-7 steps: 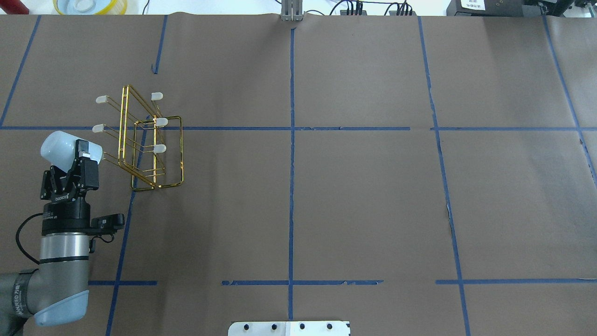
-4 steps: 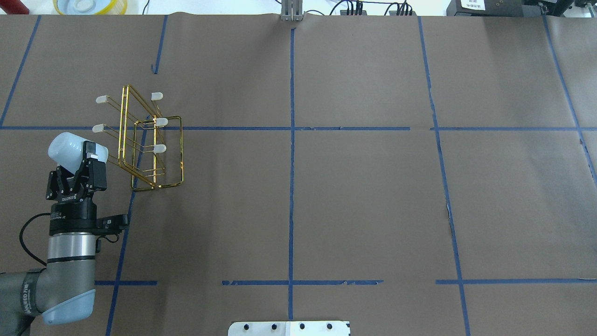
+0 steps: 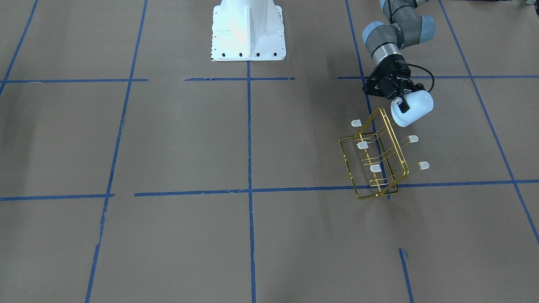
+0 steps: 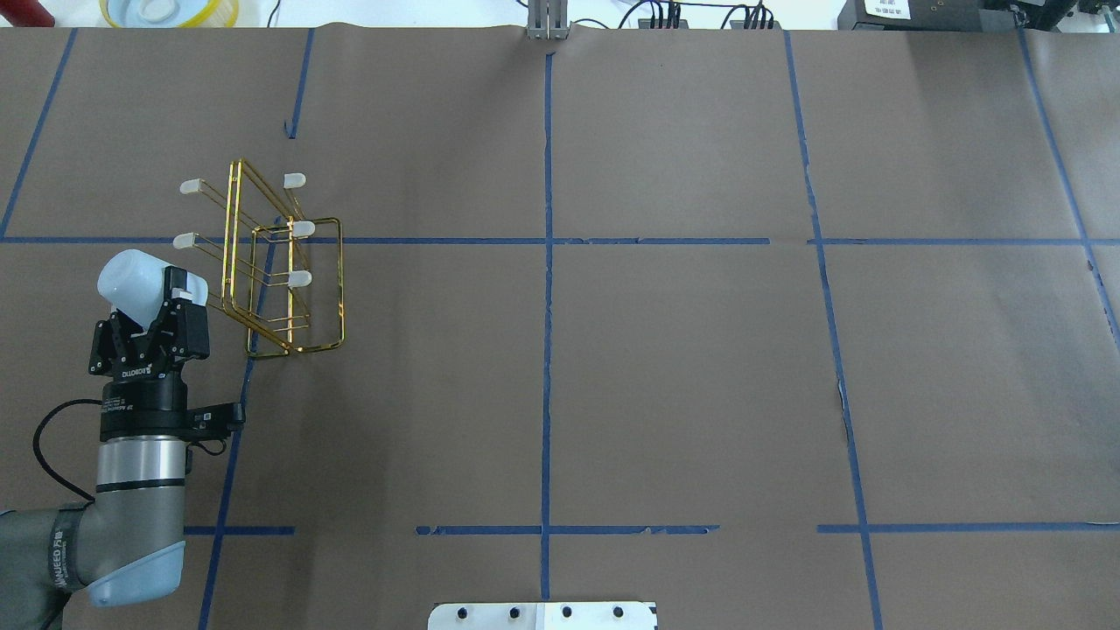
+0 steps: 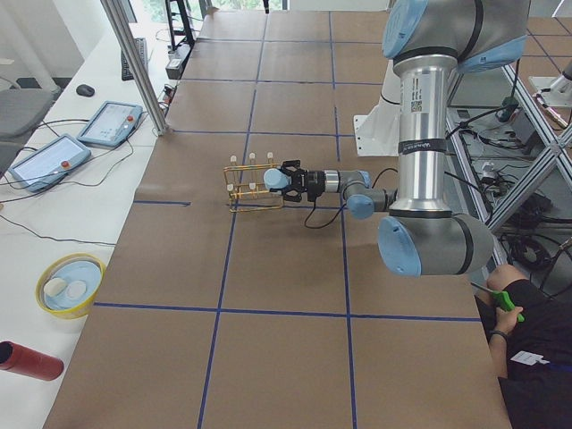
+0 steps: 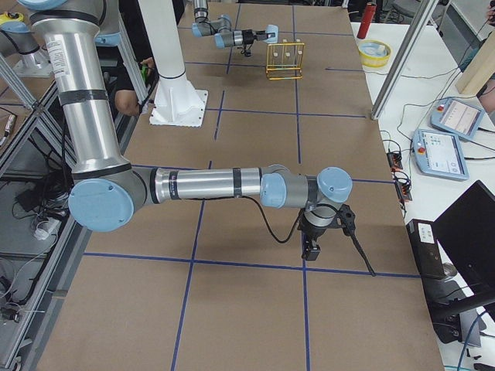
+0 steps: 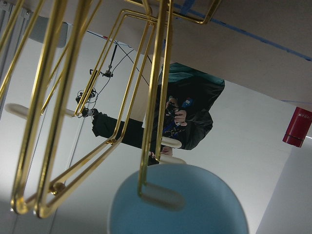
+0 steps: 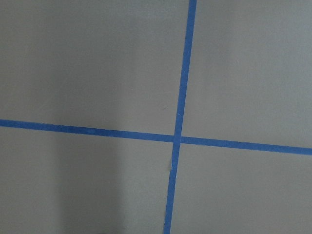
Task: Hang cup on cup holder
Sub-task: 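Slide the cup onto a white-tipped peg of the gold rack with the left gripper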
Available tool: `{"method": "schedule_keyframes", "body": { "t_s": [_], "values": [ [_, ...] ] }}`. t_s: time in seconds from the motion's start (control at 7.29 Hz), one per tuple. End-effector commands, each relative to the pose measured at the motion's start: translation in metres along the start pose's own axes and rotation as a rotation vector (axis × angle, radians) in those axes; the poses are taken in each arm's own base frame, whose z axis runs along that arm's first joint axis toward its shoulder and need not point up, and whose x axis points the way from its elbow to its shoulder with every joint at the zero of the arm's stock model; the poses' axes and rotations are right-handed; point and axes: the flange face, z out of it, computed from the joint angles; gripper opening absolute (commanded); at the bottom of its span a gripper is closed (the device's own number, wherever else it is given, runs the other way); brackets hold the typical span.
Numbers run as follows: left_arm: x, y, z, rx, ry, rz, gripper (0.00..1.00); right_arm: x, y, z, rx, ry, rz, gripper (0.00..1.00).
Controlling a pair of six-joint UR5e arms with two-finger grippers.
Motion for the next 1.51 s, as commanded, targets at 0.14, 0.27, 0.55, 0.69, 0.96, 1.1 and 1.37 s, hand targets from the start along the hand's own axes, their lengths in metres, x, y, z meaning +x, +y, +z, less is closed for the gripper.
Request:
{"method": "schedule_keyframes", "body": {
  "t_s": [0.14,0.27,0.55,0.69,0.96,1.1,1.37],
  "values": [
    [-0.001,-0.003,-0.001,0.004,0.001,-0.015,1.00,0.000,0.000,0.000,0.000,0.000,0.000,1.00],
    [-0.002,-0.003,-0.001,0.004,0.001,-0.017,1.00,0.000,0.000,0.000,0.000,0.000,0.000,1.00],
    [-0.004,-0.003,-0.001,0.002,0.000,-0.021,1.00,0.000,0.000,0.000,0.000,0.000,0.000,1.00],
    [-0.005,-0.001,0.000,0.001,0.001,-0.027,1.00,0.000,0.000,0.000,0.000,0.000,0.000,1.00],
    [-0.008,0.032,0.014,-0.031,0.014,-0.100,1.00,-0.001,0.000,0.001,-0.001,0.000,-0.001,1.00],
    [0.012,0.056,0.017,-0.038,0.017,-0.215,1.00,0.000,0.000,0.000,0.000,0.000,0.000,1.00],
    [0.064,0.083,0.045,-0.073,0.094,-0.660,1.00,0.000,0.000,0.000,0.000,0.000,0.000,1.00]
  ]
}}
